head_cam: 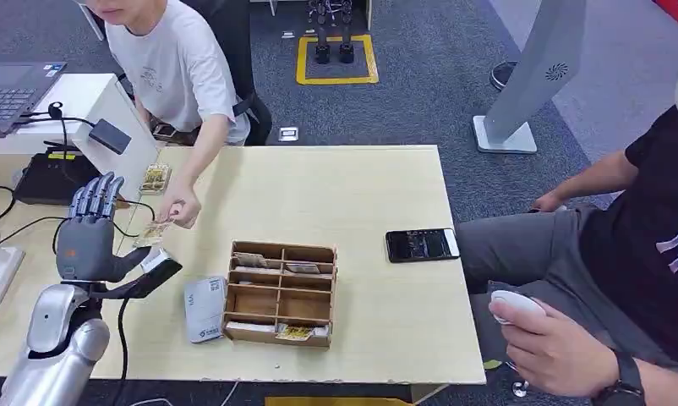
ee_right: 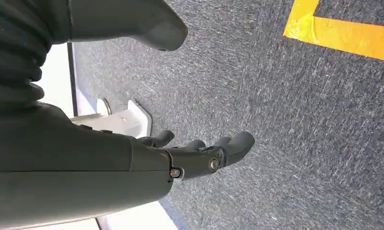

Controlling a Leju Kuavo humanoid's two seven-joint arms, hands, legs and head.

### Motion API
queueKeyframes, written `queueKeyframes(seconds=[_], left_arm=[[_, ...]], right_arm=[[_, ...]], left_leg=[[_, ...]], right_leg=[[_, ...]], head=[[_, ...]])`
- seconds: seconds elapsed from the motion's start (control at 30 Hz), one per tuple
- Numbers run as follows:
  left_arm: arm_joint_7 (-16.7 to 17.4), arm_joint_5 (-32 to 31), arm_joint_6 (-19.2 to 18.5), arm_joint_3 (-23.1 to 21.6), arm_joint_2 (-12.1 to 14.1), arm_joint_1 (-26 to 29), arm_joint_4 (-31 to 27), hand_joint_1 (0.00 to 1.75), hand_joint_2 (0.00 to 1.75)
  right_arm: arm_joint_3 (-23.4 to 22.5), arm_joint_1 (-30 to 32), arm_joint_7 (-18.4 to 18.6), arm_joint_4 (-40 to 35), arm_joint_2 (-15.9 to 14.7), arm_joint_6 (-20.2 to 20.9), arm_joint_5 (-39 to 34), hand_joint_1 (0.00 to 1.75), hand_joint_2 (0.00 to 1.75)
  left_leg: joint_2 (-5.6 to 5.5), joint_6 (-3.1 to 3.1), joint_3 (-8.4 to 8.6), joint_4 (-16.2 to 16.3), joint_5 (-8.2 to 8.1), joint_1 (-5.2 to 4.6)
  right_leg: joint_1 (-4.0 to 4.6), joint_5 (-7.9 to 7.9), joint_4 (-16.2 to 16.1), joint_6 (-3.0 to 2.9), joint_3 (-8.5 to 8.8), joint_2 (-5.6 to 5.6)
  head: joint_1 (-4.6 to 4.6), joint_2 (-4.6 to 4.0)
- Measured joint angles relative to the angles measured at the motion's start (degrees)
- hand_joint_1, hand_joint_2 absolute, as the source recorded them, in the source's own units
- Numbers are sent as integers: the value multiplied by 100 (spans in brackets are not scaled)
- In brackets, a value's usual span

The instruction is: Pass the card to the sensor for recognition and then transmit it.

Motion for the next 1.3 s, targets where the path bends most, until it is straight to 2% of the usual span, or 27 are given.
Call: queueKeyframes(seconds=[0.1,0.13,0.17,0.2,0.73,0.93,1.0,1.17,1.23,1.3], left_arm=[[0,-7,0,0,0,0,0,0,175],[0,-7,-2,0,0,0,0,47,175],[0,11,-7,0,0,0,0,131,175],[-2,65,-30,0,0,1,0,175,175],[-109,350,-136,0,15,8,-2,175,175],[-531,1124,-186,2,-46,84,-134,175,175],[-474,1575,-475,22,-118,113,-208,175,175],[255,2553,-2088,77,-291,226,-426,175,175],[462,2738,-2643,85,-271,328,-492,175,175],[531,2846,-2980,114,-208,483,-538,175,175]], right_arm=[[0,0,0,0,0,0,0,0,175],[0,0,0,0,0,0,2,0,175],[0,0,-2,0,0,0,2,0,175],[0,0,-2,0,0,-2,4,0,175],[0,0,-13,0,0,-4,26,0,175],[15,-2,-37,0,0,-17,28,0,175],[18,-3,-31,0,0,-17,26,0,175],[18,2,-2,0,0,2,-17,0,175],[18,13,-13,0,0,9,-17,0,175],[18,25,-20,0,0,9,-15,0,175]], left_leg=[[0,0,0,0,0,0],[0,0,0,0,0,0],[0,0,0,0,0,0],[0,0,0,0,0,0],[0,0,-1,0,0,0],[-1,0,-2,0,0,0],[-1,0,-2,0,0,-1],[1,0,-4,0,0,-1],[1,0,-4,0,-1,-1],[2,-1,-5,0,-1,1]], right_leg=[[0,0,0,0,0,0],[0,0,0,0,0,0],[0,0,0,0,0,0],[0,0,0,0,0,0],[0,0,0,0,0,0],[0,0,0,0,0,-1],[0,0,0,0,0,-2],[-1,0,0,0,1,-2],[-1,0,0,0,0,-1],[-1,0,0,0,-4,0]], head=[[0,0],[0,0],[0,2],[0,0],[0,0],[0,0],[0,0],[0,0],[0,2],[-2,0]])
